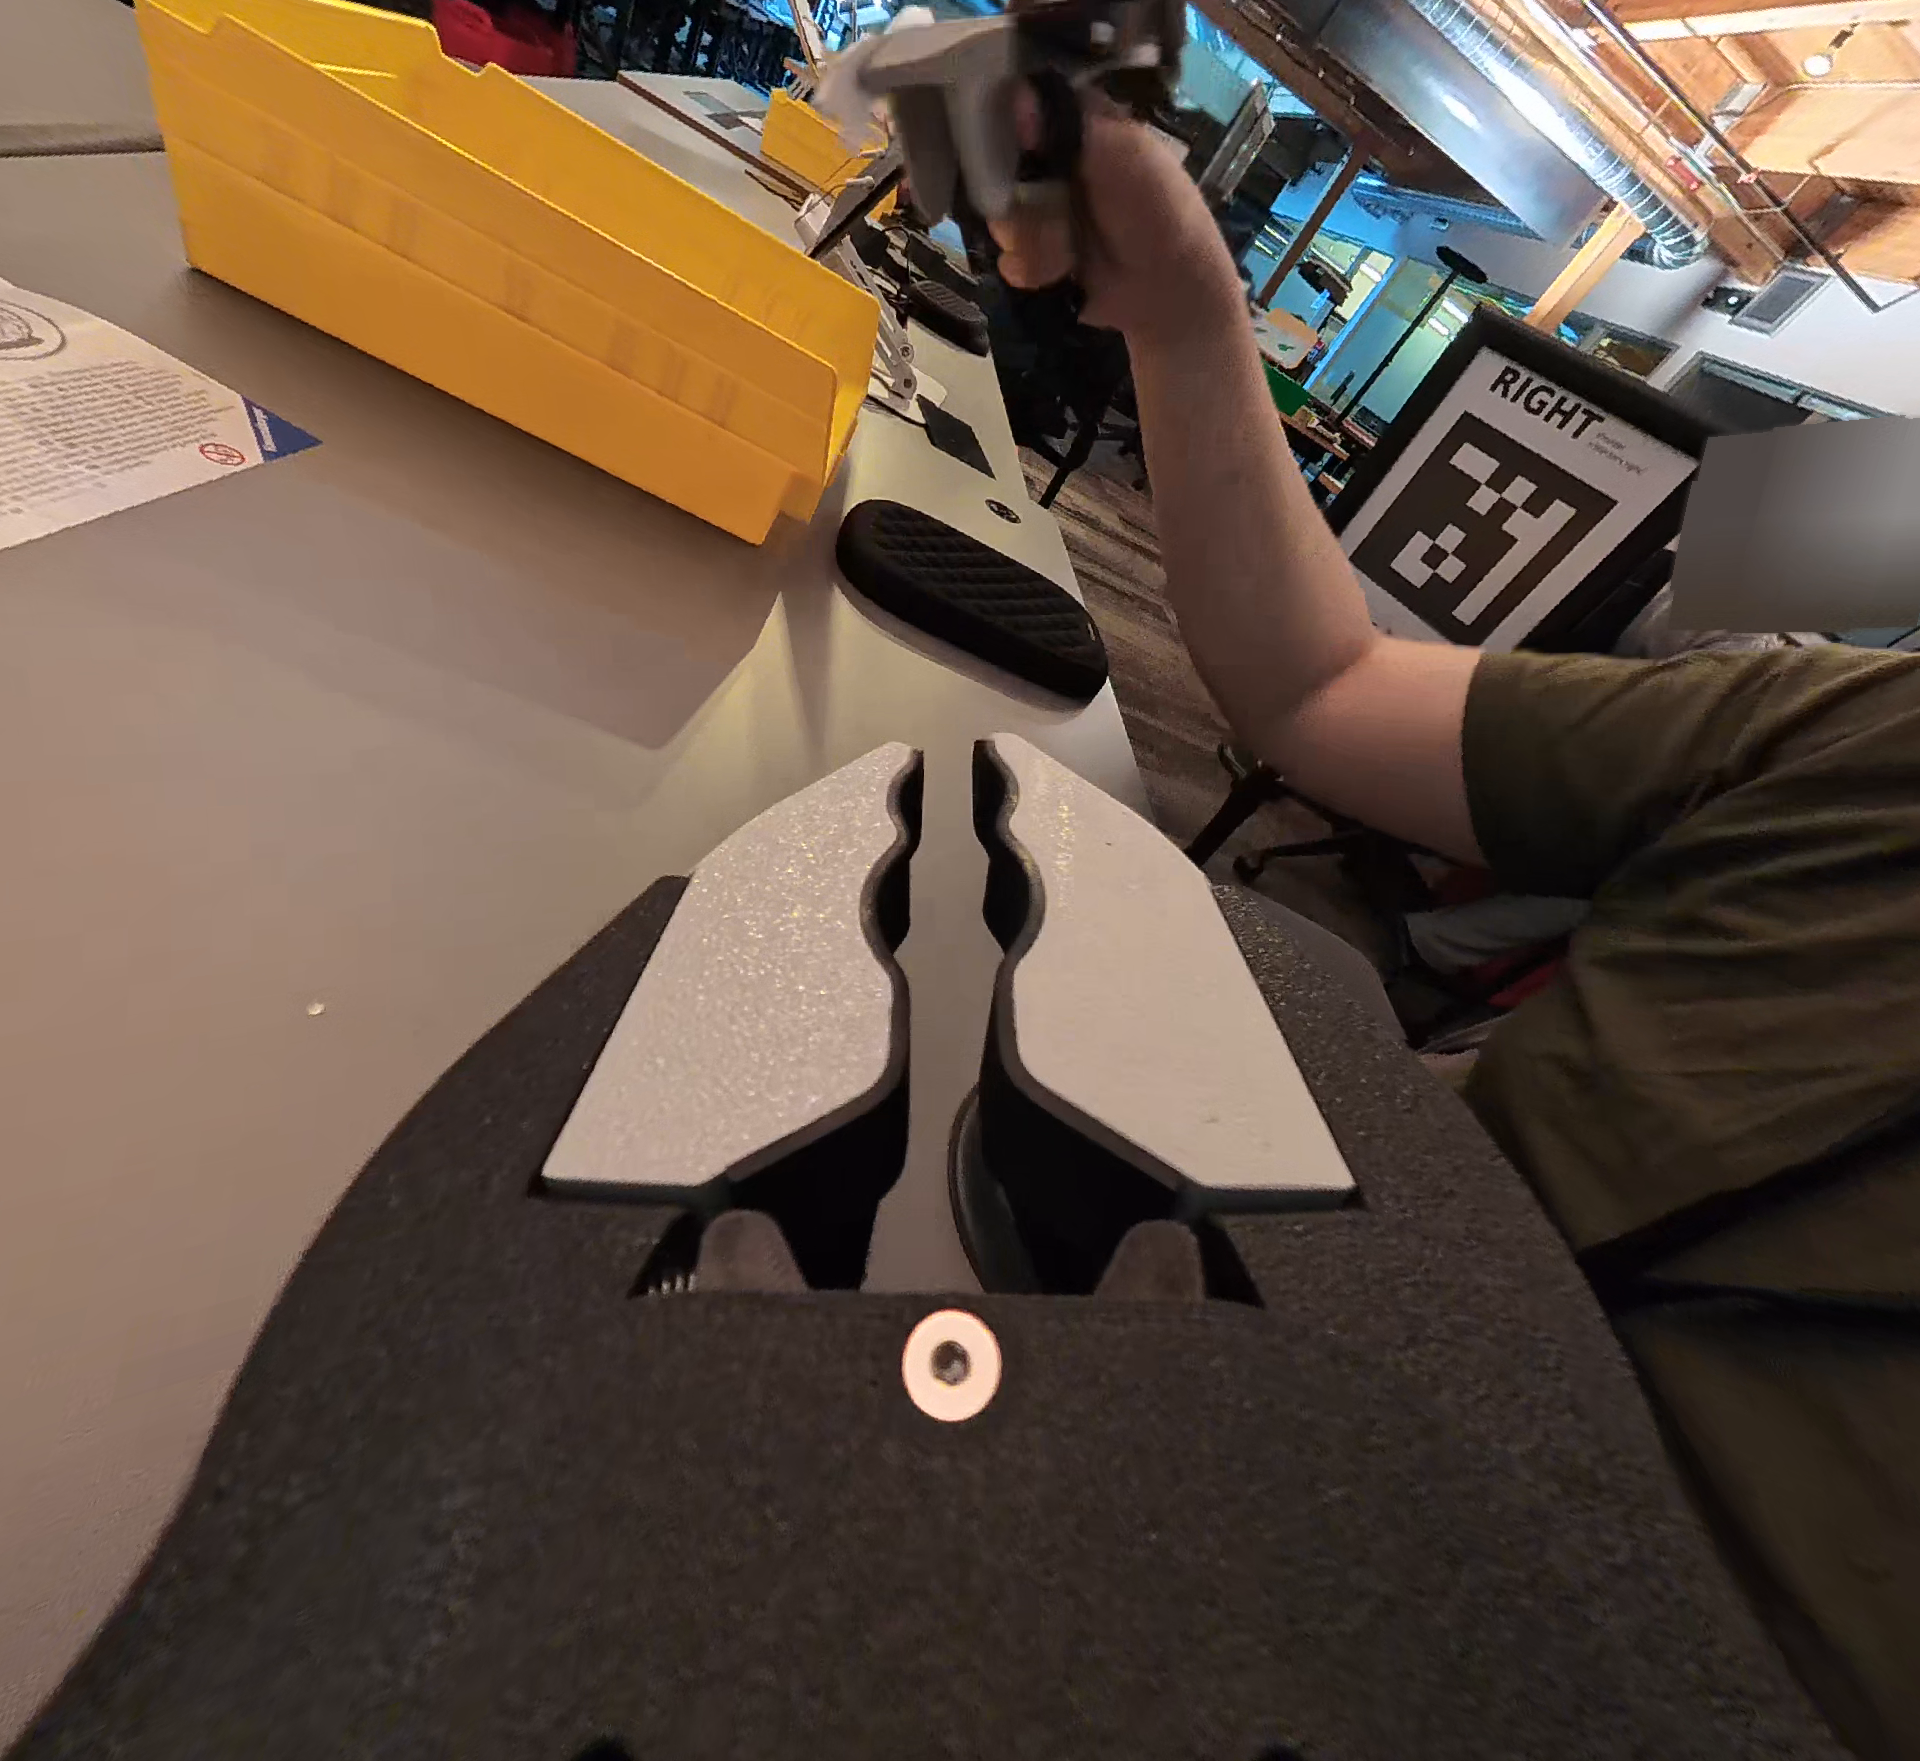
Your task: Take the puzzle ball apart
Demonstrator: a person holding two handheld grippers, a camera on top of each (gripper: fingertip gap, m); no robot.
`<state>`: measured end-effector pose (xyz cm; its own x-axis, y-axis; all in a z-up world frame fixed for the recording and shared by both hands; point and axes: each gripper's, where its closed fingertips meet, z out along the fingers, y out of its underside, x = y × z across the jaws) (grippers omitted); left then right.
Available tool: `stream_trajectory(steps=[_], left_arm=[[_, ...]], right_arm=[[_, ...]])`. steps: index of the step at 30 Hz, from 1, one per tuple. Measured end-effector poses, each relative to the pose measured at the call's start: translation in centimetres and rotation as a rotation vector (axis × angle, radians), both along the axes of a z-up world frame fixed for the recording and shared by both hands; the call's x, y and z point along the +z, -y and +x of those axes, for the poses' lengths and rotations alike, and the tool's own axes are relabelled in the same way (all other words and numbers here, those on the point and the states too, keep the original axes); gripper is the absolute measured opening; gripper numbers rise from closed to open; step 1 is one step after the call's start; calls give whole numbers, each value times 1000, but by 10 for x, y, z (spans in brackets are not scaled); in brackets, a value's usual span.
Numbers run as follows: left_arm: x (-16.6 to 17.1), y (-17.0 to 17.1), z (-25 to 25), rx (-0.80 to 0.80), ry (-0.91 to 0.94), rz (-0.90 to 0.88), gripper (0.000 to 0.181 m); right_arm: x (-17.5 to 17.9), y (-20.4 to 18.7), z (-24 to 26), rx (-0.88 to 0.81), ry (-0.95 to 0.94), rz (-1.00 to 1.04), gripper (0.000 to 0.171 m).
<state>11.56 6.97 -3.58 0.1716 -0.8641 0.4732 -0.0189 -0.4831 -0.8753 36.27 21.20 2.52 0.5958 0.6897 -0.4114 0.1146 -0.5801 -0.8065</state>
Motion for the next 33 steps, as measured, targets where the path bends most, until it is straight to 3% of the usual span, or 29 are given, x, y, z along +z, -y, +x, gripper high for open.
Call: stream_trajectory(steps=[5, 12, 13, 15, 18, 21, 25, 28, 29, 33], left_arm=[[-5, 3, 4, -17, -36, 7, 8], [-15, 1, 4, -25, -48, -29, 9], [-16, 1, 5, -30, -53, -34, 9], [-18, 3, 5, -44, -63, -35, 9], [-17, 10, 5, -85, -94, -8, 13], [-19, 31, 6, -203, -184, 82, 26], [-31, 43, 5, -109, -359, 160, 60], [-49, 73, -3, -69, -469, 222, 84], [-57, 84, -7, -67, -490, 228, 84], [-86, 108, -24, -8, -588, 181, 86]], right_arm=[[-84, -50, 78, -180, 75, -323, 3], [-144, -69, 94, -235, 260, -432, 3], [-150, -71, 97, -247, 308, -431, 5], [-151, -75, 104, -263, 396, -378, 33], [-112, -69, 100, -270, 445, -99, 34], [-64, -21, 55, -175, 280, 154, 36], [-51, 96, -31, 143, 86, 295, 38], [-81, 187, -98, 456, 102, 413, 52], [-94, 209, -118, 530, 116, 434, 54], [-141, 247, -171, 691, 155, 368, 65]])
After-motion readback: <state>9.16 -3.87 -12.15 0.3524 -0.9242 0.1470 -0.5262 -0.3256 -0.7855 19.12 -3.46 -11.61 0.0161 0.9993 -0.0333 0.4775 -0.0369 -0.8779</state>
